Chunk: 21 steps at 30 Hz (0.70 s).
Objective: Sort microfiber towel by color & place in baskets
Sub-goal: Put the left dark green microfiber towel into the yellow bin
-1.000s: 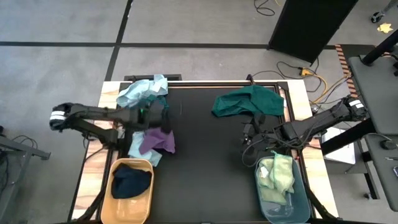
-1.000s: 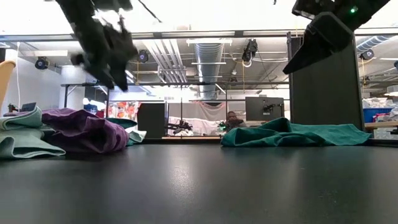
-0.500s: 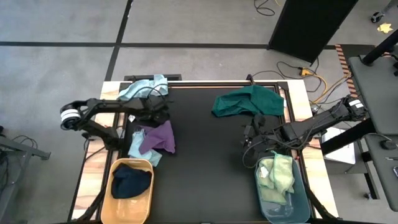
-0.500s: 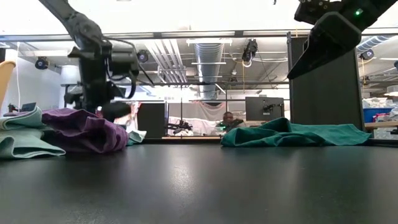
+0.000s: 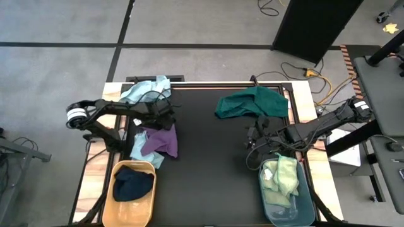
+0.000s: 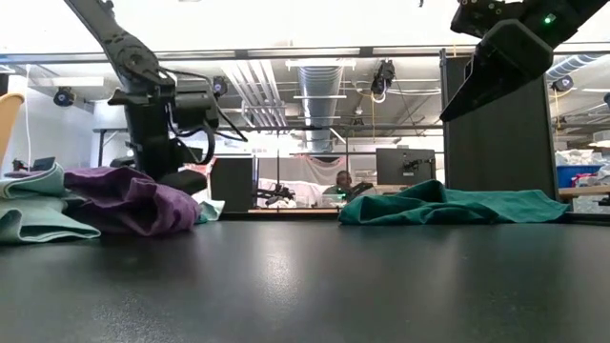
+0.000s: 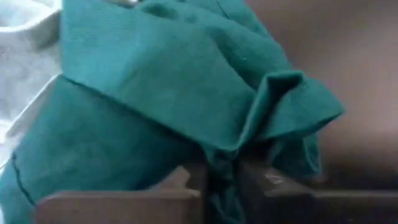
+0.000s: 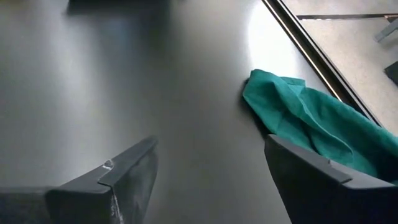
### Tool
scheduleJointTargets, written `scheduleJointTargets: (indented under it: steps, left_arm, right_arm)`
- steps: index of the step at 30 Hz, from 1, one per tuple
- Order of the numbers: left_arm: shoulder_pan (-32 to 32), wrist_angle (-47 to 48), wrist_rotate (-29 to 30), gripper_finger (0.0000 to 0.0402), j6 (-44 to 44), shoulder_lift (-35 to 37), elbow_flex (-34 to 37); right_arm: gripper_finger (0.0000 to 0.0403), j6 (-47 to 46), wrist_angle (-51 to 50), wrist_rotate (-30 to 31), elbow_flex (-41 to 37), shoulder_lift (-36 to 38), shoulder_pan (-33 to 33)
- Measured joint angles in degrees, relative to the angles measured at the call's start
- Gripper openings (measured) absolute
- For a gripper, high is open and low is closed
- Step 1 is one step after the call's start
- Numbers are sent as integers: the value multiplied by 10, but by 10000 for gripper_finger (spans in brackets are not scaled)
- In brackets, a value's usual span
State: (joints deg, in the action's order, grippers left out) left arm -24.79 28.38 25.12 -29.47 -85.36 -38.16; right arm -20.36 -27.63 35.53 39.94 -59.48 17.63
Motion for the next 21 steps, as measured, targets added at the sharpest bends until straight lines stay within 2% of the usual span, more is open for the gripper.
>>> scheduleJointTargets:
  steps: [5,10,14,17,21]
  left_arm:
    - [39,28,-1,15,12,67,-52]
    - [141,40,-3,5,24,154,-102]
    - [274,46,-6,3,35,216,-119]
    - [402,46,-6,2,27,260,-121]
    - [583,48,6,1,-88,302,-129]
  right_arm:
    - [278,-2,0,0,0,0,0]
    - [284,-7,-5,0,0,0,0]
    - [290,-6,-6,0,0,0,0]
    - [294,3,-5,0,0,0,0]
    - [297,9,-4,6,0,0,-1]
